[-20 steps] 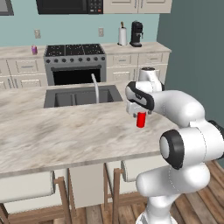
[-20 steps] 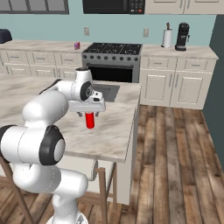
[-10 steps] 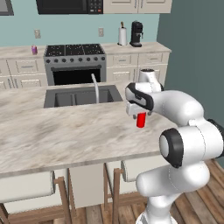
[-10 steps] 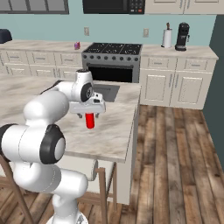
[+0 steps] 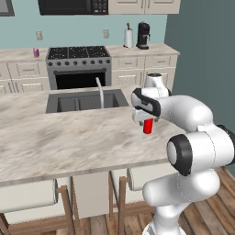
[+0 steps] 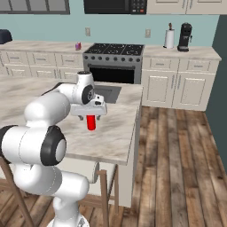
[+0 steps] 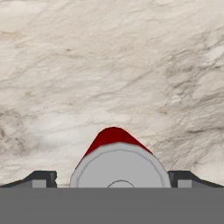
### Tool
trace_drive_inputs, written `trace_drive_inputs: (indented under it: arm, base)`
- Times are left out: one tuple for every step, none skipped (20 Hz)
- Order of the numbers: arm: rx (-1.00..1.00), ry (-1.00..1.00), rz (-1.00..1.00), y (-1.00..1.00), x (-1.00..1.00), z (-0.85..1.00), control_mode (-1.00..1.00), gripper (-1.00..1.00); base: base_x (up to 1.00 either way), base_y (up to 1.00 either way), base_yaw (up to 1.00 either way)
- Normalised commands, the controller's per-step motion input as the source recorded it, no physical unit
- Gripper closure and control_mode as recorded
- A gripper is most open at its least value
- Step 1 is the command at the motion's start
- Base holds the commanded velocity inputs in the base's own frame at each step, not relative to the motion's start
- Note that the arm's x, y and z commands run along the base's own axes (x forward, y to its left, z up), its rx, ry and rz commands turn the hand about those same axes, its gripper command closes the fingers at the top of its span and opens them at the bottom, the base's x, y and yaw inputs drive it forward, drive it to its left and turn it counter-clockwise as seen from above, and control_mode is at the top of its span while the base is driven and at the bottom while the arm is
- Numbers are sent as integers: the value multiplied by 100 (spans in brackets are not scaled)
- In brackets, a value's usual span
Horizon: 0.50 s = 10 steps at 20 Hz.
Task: Four empty soda cans are scattered around the kitchen. Gather all the cans and cluster them next to the stove for recycling.
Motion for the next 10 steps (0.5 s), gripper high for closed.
trace_drive_inputs:
  arm:
    - [0,1,0,0,0,0,-100,-100]
    - [0,1,0,0,0,0,-100,-100]
    - [0,3,0,0,0,0,-100,100]
    - [0,4,0,0,0,0,-100,100]
    - [0,2,0,0,0,0,-100,100]
    - [0,1,0,0,0,0,-100,100]
    - [0,0,0,0,0,0,-100,100]
    - [0,1,0,0,0,0,-100,100]
    - [0,2,0,0,0,0,-100,100]
    - [0,4,0,0,0,0,-100,100]
  base:
    - [0,0,0]
    - [0,0,0]
    - [0,0,0]
    - [0,0,0]
    - [0,0,0]
    - [0,0,0]
    - [0,0,0]
    - [0,0,0]
    - [0,0,0]
    - [0,0,0]
